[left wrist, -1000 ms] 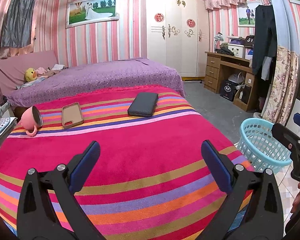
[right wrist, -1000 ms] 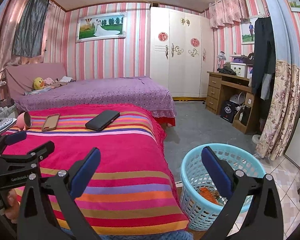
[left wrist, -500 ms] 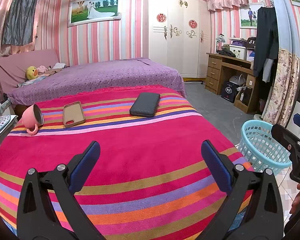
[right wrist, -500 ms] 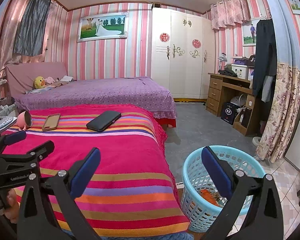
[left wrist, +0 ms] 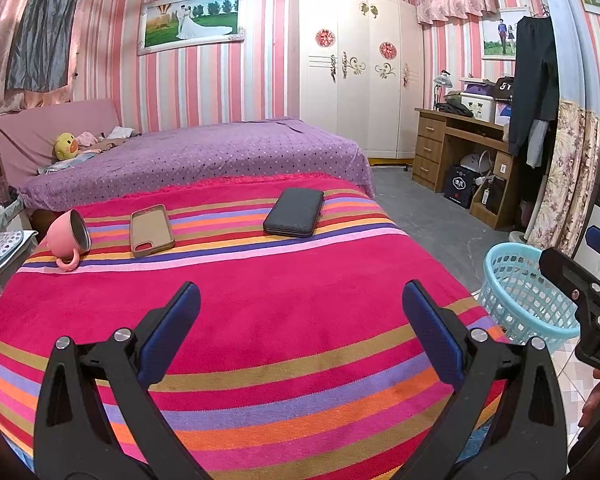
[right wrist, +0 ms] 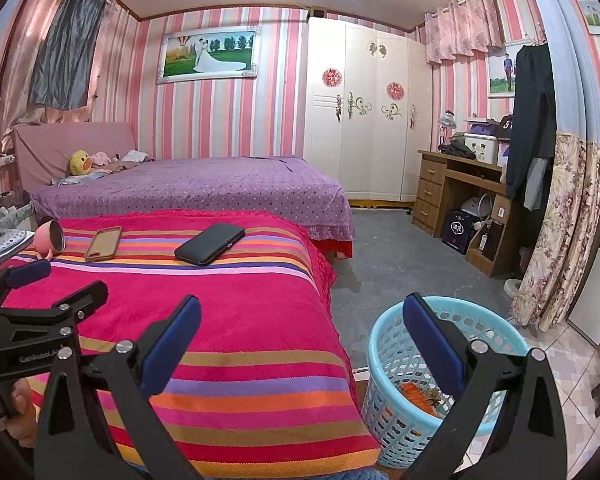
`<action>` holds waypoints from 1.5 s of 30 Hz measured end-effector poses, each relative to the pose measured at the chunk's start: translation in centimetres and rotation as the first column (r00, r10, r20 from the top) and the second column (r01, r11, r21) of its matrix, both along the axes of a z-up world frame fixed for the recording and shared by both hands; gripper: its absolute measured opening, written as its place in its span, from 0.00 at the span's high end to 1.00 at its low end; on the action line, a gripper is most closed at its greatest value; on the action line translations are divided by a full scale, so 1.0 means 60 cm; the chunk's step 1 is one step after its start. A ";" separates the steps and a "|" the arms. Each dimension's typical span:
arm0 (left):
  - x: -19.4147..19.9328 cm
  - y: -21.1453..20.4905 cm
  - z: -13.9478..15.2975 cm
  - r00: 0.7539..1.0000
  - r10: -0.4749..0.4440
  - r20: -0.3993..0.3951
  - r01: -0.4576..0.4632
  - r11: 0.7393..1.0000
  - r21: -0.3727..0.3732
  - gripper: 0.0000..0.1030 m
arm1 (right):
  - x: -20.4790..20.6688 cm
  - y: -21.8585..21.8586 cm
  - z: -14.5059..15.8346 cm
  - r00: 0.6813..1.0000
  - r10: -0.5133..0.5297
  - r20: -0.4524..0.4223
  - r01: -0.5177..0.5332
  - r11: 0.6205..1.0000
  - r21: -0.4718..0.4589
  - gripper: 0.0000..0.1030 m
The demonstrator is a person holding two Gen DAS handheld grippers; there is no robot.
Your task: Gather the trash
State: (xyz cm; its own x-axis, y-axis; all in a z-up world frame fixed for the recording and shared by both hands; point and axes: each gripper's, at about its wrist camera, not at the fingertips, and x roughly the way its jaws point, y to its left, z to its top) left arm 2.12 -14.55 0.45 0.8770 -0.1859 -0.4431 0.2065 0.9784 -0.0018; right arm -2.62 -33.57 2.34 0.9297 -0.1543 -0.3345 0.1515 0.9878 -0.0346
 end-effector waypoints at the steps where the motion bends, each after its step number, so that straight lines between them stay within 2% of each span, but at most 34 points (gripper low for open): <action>1: 0.000 0.000 0.000 1.000 -0.001 -0.001 0.001 1.000 -0.001 0.05 | 0.000 0.000 0.000 1.000 0.001 0.000 -0.001 1.000 0.001 0.04; 45: 0.001 0.013 0.010 1.000 0.002 0.003 -0.002 1.000 -0.006 0.05 | 0.004 0.007 0.001 1.000 0.001 0.002 -0.001 1.000 -0.004 0.04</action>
State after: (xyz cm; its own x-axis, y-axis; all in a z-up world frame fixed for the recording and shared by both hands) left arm 2.15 -13.77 1.08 0.8788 -0.1870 -0.4391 0.2049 0.9788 -0.0068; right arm -2.41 -33.15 2.38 0.9304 -0.1552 -0.3320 0.1510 0.9878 -0.0386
